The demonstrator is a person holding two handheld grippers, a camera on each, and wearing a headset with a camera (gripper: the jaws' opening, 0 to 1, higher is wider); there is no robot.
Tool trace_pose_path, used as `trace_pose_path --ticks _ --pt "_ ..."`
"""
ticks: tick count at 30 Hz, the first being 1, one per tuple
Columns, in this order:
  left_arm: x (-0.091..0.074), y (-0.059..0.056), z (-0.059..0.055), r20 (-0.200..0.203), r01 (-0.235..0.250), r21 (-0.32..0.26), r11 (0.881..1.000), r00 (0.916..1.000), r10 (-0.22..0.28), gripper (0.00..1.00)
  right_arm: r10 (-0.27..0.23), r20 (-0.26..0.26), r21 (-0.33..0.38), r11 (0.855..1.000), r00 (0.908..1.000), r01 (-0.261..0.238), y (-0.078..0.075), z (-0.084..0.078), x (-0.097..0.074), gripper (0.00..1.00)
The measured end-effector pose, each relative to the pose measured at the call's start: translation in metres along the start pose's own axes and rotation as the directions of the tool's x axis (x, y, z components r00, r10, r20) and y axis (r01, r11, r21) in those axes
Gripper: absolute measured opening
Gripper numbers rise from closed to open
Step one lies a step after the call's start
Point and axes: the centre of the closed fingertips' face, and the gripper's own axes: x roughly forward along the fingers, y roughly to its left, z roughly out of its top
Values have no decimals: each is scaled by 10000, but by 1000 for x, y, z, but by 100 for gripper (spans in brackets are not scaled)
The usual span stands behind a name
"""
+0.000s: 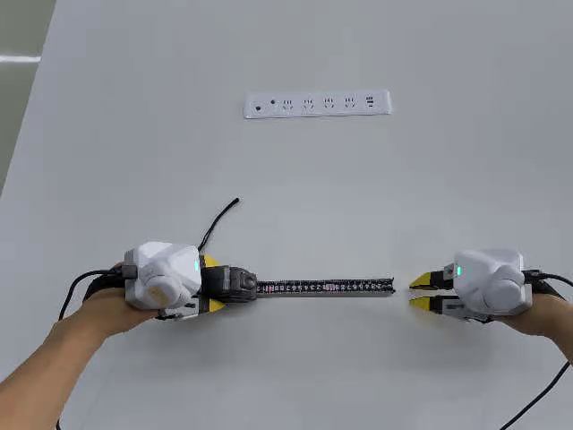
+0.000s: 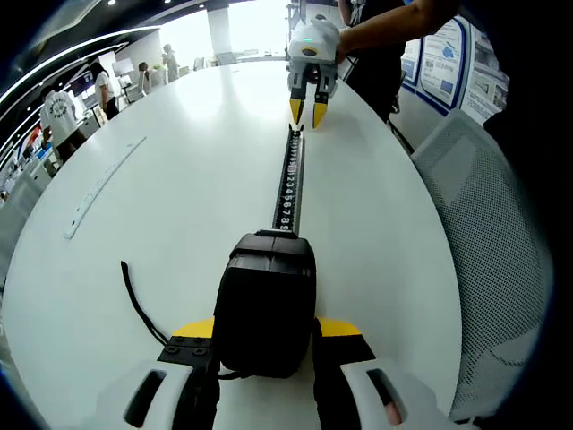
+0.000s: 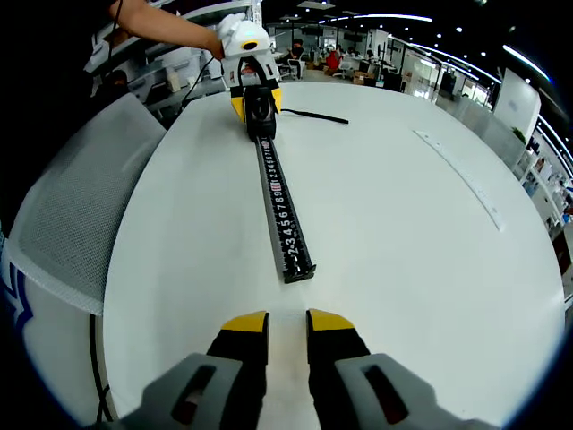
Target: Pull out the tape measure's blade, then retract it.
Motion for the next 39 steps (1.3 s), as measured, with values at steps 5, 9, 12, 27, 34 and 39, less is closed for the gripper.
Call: trace_pose_path --ticks 5,9,12,27,34,39 --pt "-5 -8 1 378 -239 -168 9996 9990 245 48 -297 182 270 9992 9994 292 3 4 -3 33" --pt "-12 -12 -2 615 -445 -572 9974 9970 480 55 -474 270 448 9979 9985 462 8 7 -7 43" --pt "-21 -18 -6 874 -589 -1233 9906 9937 700 58 -681 450 756 9950 9967 646 12 10 -12 49" --pt "-57 -52 -16 1942 -1586 -4059 9001 9474 2545 71 -1965 1423 2503 9554 9701 1568 42 29 -29 72" --pt "-63 -67 -12 2234 -1931 -4774 8572 9168 3310 79 -2739 1843 3307 9217 9439 2028 56 39 -34 80" --pt "-66 -75 -9 2297 -2152 -5052 8357 8999 3706 84 -3189 2115 3708 9008 9239 2260 65 48 -38 87"
